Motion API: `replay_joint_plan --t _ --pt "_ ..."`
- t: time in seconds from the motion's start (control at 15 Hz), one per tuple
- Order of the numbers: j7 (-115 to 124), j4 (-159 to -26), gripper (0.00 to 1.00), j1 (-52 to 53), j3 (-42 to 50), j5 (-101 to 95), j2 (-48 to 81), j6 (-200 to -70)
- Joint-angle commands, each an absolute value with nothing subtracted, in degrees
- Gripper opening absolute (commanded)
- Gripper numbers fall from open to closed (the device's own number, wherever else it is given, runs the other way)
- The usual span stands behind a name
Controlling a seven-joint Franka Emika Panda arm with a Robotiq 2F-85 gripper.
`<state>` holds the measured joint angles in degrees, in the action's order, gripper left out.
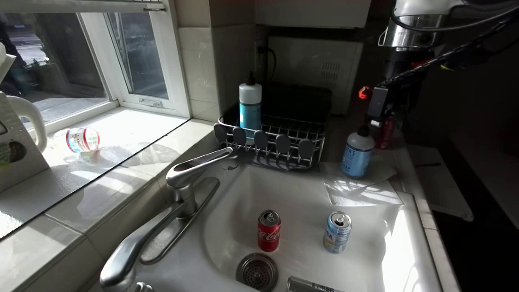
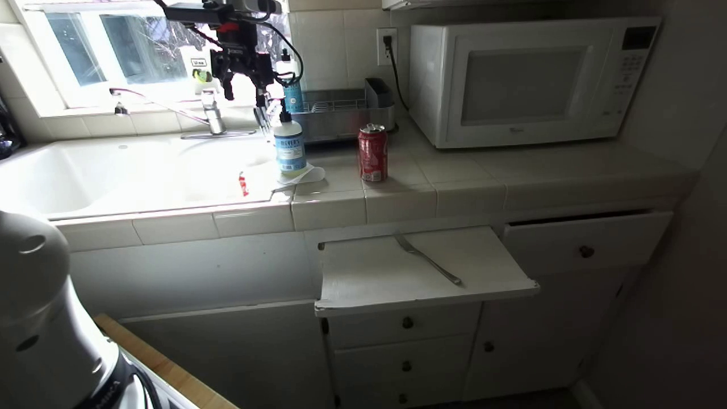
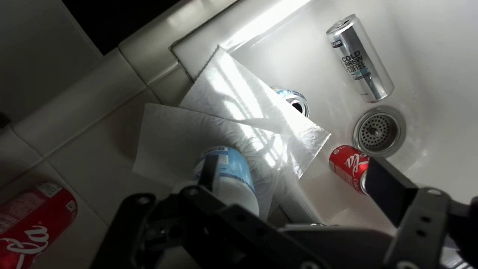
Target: Put the red can on the drawer
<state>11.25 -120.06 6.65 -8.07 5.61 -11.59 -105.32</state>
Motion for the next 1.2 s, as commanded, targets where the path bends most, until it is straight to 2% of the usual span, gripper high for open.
replay_joint_plan --t 0.0,0.67,1.13 --pt "10.2 -117.5 1.00 5.9 -6.7 7.4 -10.8 -103.6" --pt "11.2 -113.9 1.00 3.2 -3.5 9.5 -12.4 -98.6" --pt "-0.1 -108.6 1.00 0.6 -0.2 3.1 -10.5 -96.6"
